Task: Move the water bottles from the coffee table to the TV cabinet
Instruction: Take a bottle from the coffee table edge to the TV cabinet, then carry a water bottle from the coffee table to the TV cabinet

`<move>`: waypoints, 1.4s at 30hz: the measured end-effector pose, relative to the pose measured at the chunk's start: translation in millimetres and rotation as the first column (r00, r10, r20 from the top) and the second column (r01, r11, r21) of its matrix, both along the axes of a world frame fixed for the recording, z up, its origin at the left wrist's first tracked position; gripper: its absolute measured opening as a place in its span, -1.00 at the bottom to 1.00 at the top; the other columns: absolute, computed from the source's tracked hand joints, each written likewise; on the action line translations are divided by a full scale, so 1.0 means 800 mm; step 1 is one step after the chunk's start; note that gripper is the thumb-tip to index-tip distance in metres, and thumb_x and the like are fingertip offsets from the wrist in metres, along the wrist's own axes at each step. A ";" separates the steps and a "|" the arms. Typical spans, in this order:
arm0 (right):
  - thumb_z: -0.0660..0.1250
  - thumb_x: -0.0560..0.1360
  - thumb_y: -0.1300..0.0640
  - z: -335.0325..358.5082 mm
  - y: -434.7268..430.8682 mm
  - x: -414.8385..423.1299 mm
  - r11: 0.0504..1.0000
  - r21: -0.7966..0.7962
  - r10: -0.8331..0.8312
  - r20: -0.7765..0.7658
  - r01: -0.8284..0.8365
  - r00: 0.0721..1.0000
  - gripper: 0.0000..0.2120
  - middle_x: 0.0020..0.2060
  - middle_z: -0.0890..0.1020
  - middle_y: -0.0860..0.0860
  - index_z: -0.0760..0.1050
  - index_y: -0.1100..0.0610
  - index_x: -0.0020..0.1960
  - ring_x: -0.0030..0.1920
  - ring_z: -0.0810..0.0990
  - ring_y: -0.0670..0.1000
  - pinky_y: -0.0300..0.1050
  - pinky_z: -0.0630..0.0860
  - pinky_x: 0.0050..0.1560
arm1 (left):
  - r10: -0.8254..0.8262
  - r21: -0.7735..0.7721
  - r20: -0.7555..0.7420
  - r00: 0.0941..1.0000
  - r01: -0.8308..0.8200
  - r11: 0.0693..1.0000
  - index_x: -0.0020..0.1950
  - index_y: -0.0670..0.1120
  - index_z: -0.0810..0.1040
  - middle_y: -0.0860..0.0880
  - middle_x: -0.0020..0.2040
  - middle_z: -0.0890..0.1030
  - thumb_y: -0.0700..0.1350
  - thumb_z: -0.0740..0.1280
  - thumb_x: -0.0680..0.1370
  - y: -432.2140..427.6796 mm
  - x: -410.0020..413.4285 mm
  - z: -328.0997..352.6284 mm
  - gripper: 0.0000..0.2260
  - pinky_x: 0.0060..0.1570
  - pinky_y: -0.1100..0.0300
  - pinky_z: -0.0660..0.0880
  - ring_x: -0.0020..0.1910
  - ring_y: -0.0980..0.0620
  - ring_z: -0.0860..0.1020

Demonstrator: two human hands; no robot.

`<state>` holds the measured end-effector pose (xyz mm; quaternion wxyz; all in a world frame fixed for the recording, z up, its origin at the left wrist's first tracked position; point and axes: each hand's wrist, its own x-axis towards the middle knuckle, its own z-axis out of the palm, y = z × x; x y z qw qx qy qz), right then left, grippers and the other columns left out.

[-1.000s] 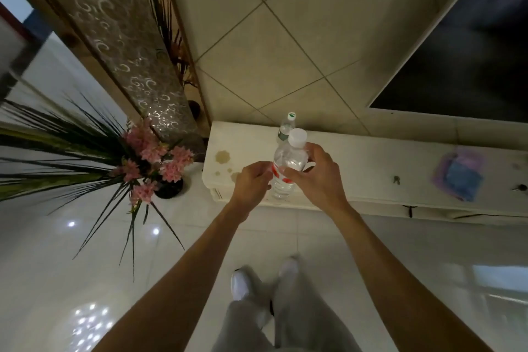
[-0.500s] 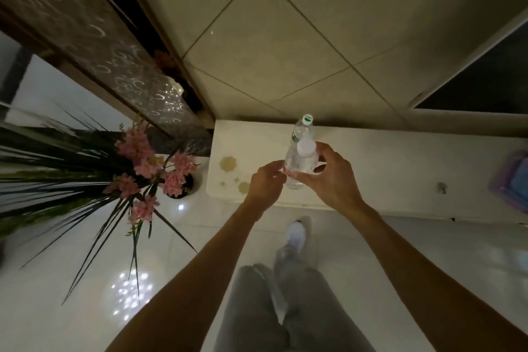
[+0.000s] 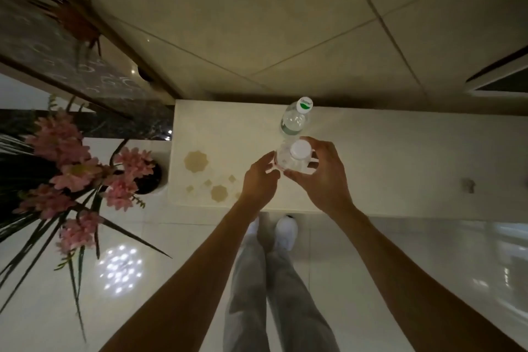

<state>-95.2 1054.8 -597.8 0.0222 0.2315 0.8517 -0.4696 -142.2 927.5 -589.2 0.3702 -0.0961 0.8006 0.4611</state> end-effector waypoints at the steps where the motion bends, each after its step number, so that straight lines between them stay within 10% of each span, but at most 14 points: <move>1: 0.55 0.34 -0.05 -0.014 0.002 -0.005 1.000 0.002 -0.007 0.001 0.007 1.000 -0.40 0.23 0.55 0.02 0.43 0.08 0.30 0.09 0.52 -0.12 -0.50 0.40 0.06 | -0.008 -0.010 -0.003 1.000 0.008 1.000 0.43 -0.08 0.45 -0.08 0.34 0.56 -0.29 0.21 0.59 0.003 -0.005 -0.015 -0.60 0.32 -0.07 0.47 0.28 -0.12 0.54; 28: 0.51 0.39 -0.02 -0.108 0.009 -0.039 0.998 0.053 -0.036 0.020 0.035 0.999 -0.34 0.30 0.49 0.08 0.34 0.15 0.38 0.21 0.52 -0.02 -0.13 0.51 0.22 | -0.064 0.013 0.086 0.994 0.063 0.998 0.43 -0.09 0.45 -0.08 0.37 0.53 -0.27 0.22 0.59 0.013 -0.062 -0.105 -0.60 0.33 -0.07 0.46 0.27 -0.12 0.55; 34: 0.43 0.49 0.05 -0.035 0.033 -0.031 0.996 0.063 0.057 0.192 -0.071 0.980 -0.42 0.35 0.44 0.06 0.30 0.11 0.42 0.28 0.50 0.04 0.01 0.51 0.28 | -0.037 0.039 0.143 0.989 0.031 0.999 0.27 -0.21 0.56 -0.21 0.30 0.57 -0.37 0.26 0.54 -0.007 -0.074 -0.043 -0.68 0.21 -0.16 0.53 0.01 -0.15 0.60; 42: 0.26 0.57 0.11 0.175 0.102 -0.028 0.982 0.146 0.070 0.304 -0.119 0.950 -0.81 0.02 0.58 -0.04 0.55 0.11 0.14 0.05 0.52 -0.02 -0.13 0.42 0.13 | -0.543 -0.263 -0.092 0.835 0.505 0.822 0.03 -0.19 0.62 -0.22 0.05 0.67 -0.26 0.21 0.57 0.012 -0.121 0.184 -0.81 0.15 -0.10 0.54 0.08 -0.24 0.63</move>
